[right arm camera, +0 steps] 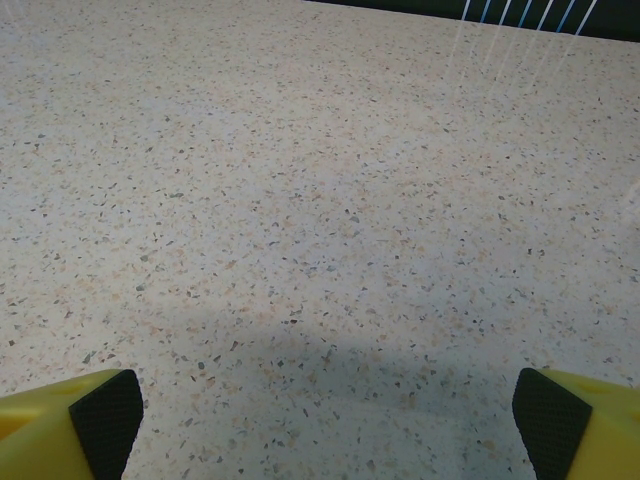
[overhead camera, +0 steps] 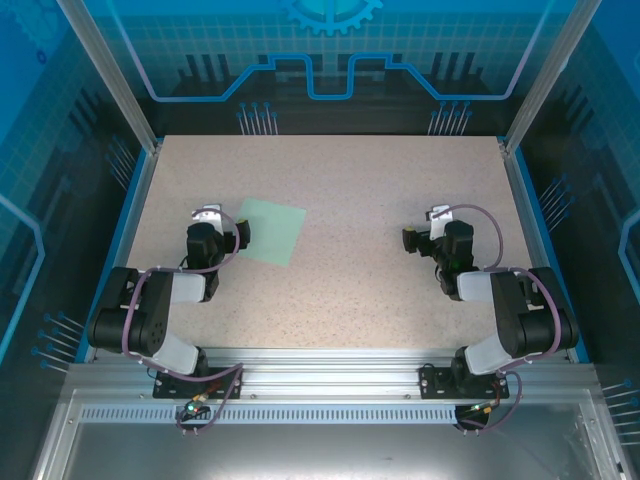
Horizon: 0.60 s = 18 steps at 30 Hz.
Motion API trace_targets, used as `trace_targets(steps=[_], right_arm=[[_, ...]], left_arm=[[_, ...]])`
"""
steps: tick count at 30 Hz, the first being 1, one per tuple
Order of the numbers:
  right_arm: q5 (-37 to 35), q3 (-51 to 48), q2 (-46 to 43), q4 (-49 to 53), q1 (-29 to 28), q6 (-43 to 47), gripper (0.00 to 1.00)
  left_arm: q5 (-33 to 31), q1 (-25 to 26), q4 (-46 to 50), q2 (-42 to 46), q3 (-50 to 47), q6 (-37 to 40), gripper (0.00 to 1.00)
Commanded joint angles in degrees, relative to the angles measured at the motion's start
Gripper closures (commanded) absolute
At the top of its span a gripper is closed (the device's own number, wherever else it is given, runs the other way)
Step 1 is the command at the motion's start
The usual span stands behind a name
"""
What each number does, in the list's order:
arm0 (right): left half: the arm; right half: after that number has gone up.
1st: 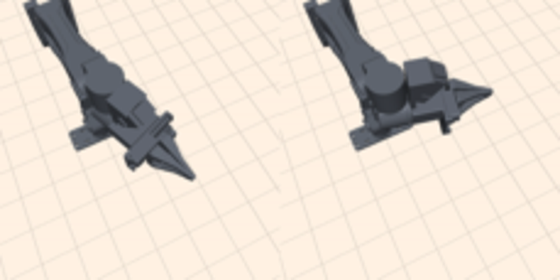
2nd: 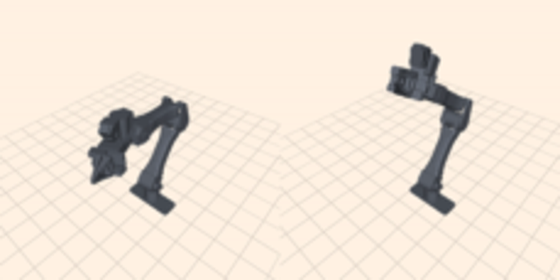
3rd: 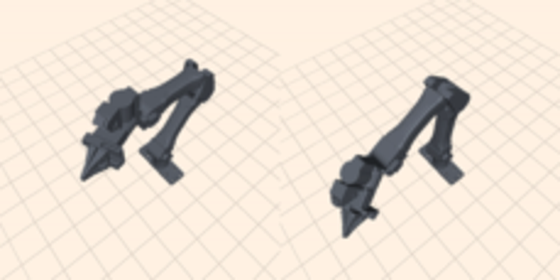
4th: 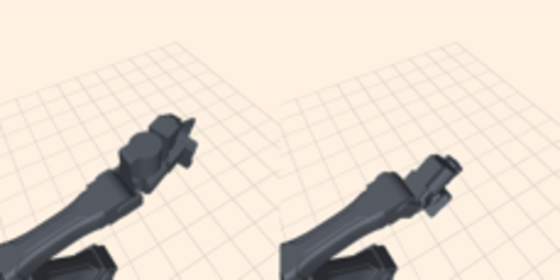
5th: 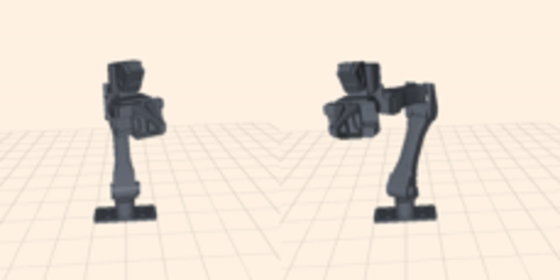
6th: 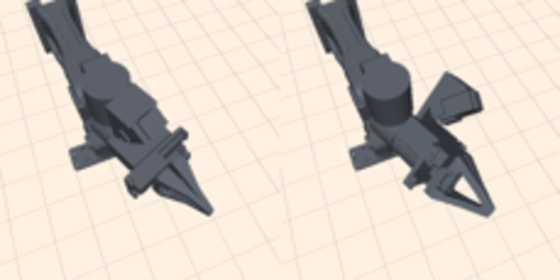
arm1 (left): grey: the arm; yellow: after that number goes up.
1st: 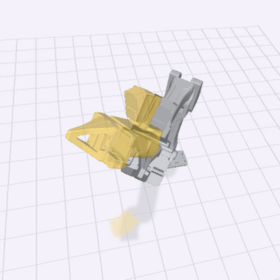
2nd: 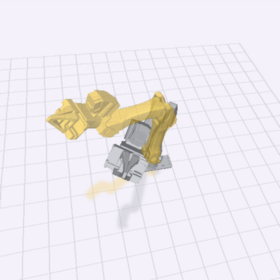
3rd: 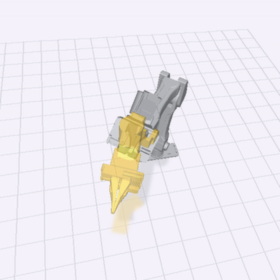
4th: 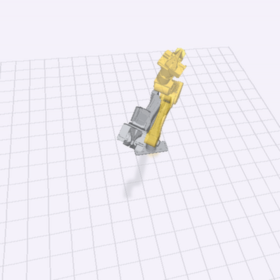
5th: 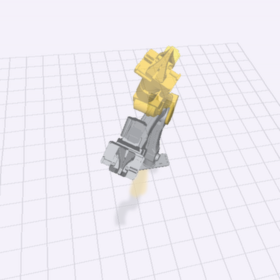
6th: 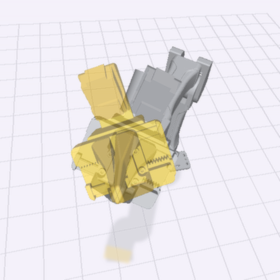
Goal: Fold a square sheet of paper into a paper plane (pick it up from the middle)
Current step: Move the square sheet of paper to the center of the table.
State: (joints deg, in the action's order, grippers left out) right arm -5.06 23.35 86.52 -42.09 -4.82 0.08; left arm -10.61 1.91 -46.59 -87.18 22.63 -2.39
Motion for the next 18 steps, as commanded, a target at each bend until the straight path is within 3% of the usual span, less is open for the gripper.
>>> trace_targets(steps=[1,10,14,18], right_arm=[[0.84,1.2,-0.24,-1.51,1.07,0.56,0.01],[1.37,1.26,-0.29,-1.33,1.22,0.58,0.0],[1.65,1.35,-0.21,-1.25,1.26,0.68,0.01],[3.42,2.51,-1.53,1.85,1.28,1.53,0.01]], left_arm=[[1.2,-0.57,-0.22,0.15,0.61,1.34,0.02],[1.21,-0.57,-0.26,0.25,0.51,1.38,0.02],[4.71,-0.6,0.84,0.6,0.92,2.65,0.01],[3.93,-0.59,2.31,5.16,-0.06,2.19,0.01]])
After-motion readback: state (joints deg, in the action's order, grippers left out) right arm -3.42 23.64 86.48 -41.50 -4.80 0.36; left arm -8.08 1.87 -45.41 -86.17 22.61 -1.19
